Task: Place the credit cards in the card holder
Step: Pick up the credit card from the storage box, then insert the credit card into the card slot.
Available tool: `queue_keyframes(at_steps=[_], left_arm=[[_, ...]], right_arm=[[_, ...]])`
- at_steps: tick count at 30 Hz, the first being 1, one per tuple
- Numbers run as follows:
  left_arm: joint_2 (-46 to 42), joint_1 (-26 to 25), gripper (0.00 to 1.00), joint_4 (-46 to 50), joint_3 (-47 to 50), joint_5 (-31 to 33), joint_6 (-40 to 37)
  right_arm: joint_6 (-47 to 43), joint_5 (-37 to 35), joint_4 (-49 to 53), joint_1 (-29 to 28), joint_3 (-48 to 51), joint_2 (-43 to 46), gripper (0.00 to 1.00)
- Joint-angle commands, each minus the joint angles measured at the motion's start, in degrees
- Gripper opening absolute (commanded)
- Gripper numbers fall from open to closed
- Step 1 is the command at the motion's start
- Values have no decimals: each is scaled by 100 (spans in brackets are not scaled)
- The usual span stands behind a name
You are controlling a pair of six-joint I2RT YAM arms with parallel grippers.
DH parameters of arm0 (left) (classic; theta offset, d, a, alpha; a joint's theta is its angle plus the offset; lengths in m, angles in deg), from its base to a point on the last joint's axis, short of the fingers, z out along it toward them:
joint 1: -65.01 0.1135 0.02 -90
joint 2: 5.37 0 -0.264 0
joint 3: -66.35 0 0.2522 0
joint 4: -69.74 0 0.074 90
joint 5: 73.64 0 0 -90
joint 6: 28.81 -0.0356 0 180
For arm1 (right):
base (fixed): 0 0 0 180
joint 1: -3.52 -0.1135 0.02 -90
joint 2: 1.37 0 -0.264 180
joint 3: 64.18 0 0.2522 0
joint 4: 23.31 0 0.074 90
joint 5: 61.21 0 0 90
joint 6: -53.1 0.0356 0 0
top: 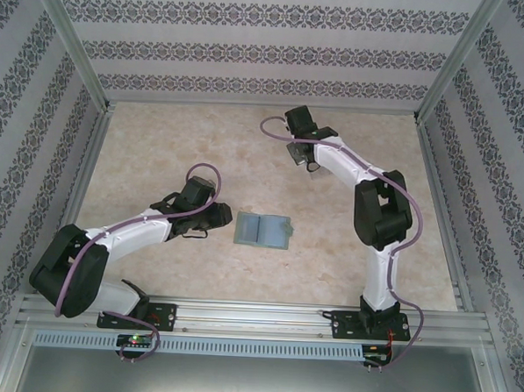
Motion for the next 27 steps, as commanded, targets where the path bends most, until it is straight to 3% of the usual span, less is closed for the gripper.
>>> queue_keyframes(at_steps=[1, 8, 12, 16, 22, 27], left_arm=[[-144, -18, 42, 459, -200, 83, -372], [-278, -20, 47, 855, -529, 158, -833], [-232, -23, 52, 689, -464, 84, -893], [-32, -19, 57, 728, -518, -140, -960], [257, -41, 65, 597, -532, -649, -1001], [638, -56, 65, 347, -507, -768, -997]], right_arm=[[366, 408, 72, -29, 191, 563, 0], [1373, 1791, -590, 123, 1340, 1983, 0], [2749, 3325, -1765, 388, 2810, 2980, 0], [3892, 4086, -2850, 352, 4227, 3801, 0], [5089, 4149, -3659, -393, 5586, 4396, 0], [6150, 3375, -4602, -939, 6664, 4895, 0]])
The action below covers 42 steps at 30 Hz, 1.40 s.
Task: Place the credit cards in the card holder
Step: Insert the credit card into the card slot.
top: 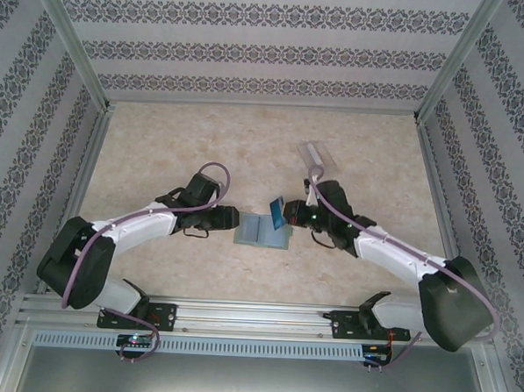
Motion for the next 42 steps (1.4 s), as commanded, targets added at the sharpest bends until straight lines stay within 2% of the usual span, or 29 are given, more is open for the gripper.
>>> queue_keyframes(at_steps=[1, 7, 11, 16, 20, 34, 42], left_arm=[[298, -50, 64, -237, -102, -255, -93], [743, -103, 63, -554, -164, -559, 36], [830, -144, 62, -497, -242, -569, 22], [791, -154, 61, -416, -234, -533, 37], [795, -155, 61, -413, -206, -521, 46], [861, -205, 55, -535, -133, -522, 192], [877, -238, 53, -586, -103, -530, 233]], right_arm=[[1070, -576, -1021, -270, 447, 328, 0], [1484, -605, -1547, -547, 612, -131, 0], [1820, -311, -2331, -653, 645, -755, 0], [1923, -421, -2758, -724, 741, -1242, 0], [1647, -455, -2557, -737, 650, -1377, 0], [1540, -766, -2474, -813, 958, -1261, 0], [2011, -582, -2924, -822, 974, -1621, 0]])
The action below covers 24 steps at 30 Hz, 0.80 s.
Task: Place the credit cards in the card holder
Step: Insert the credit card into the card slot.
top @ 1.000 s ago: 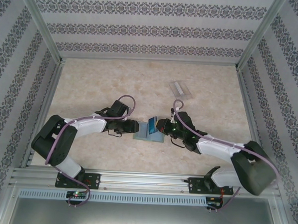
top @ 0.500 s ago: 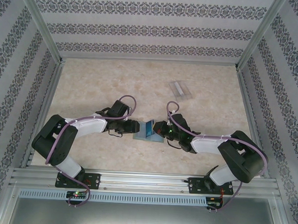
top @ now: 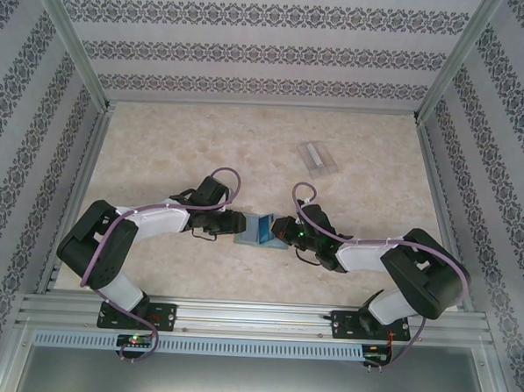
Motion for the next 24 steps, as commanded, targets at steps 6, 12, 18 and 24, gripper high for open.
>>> queue_keyframes(at_steps=[6, 12, 18, 24], left_arm=[[88, -110, 47, -231, 39, -81, 78], [25, -123, 45, -270, 124, -60, 118], [-10, -137, 44, -307, 180, -48, 145], [-13, -134, 44, -311, 206, -55, 134]], right_arm=[[383, -25, -579, -159, 27, -397, 0], [411, 2, -702, -191, 10, -522, 0], [364, -13, -785, -258, -20, -647, 0], [289, -314, -806, -373, -69, -671, 0]])
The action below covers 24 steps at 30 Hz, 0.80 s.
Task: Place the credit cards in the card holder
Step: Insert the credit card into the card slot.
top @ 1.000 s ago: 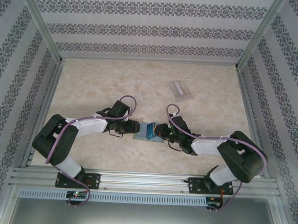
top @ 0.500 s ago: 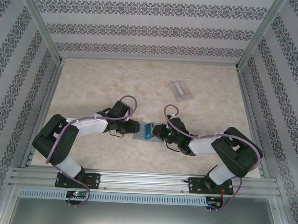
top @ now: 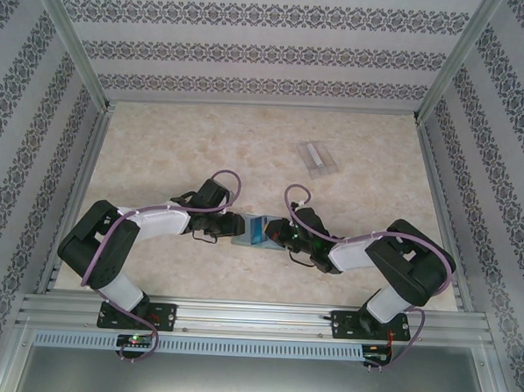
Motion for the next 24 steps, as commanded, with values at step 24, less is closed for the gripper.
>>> queue_keyframes(at_steps=[24], left_arm=[[186, -66, 37, -280, 90, -190, 118]], right_arm=[[344, -750, -967, -414, -268, -980, 0]])
